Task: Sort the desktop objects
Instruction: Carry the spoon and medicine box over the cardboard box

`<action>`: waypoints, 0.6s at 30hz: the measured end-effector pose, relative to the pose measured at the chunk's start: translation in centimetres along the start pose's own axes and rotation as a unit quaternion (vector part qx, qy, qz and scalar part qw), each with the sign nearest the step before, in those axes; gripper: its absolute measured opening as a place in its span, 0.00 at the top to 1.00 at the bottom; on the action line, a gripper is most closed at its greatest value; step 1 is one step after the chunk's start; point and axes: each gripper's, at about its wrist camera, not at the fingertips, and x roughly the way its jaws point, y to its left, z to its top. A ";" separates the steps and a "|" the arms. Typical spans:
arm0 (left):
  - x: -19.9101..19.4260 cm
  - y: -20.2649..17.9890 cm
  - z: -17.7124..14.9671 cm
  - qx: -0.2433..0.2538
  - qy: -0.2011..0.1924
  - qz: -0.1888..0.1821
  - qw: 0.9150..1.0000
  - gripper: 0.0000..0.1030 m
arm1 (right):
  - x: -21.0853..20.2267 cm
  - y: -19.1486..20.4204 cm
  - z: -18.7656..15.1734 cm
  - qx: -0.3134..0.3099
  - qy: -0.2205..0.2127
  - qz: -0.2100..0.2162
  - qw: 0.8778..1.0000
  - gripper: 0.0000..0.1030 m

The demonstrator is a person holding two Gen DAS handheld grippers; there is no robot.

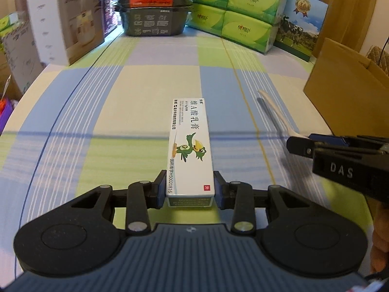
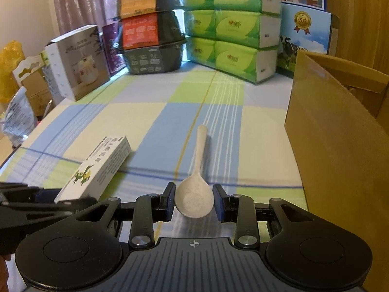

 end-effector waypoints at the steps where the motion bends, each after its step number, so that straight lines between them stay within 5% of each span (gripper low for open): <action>1: -0.7 0.1 -0.5 -0.002 -0.001 -0.001 1.000 0.69 | -0.6 0.3 -0.2 -0.001 -0.001 0.002 1.000 0.71; 18: -10.8 -1.5 -10.3 -0.019 -0.014 -0.011 1.000 0.69 | -11.5 2.5 -7.0 0.000 -0.015 0.023 1.000 0.71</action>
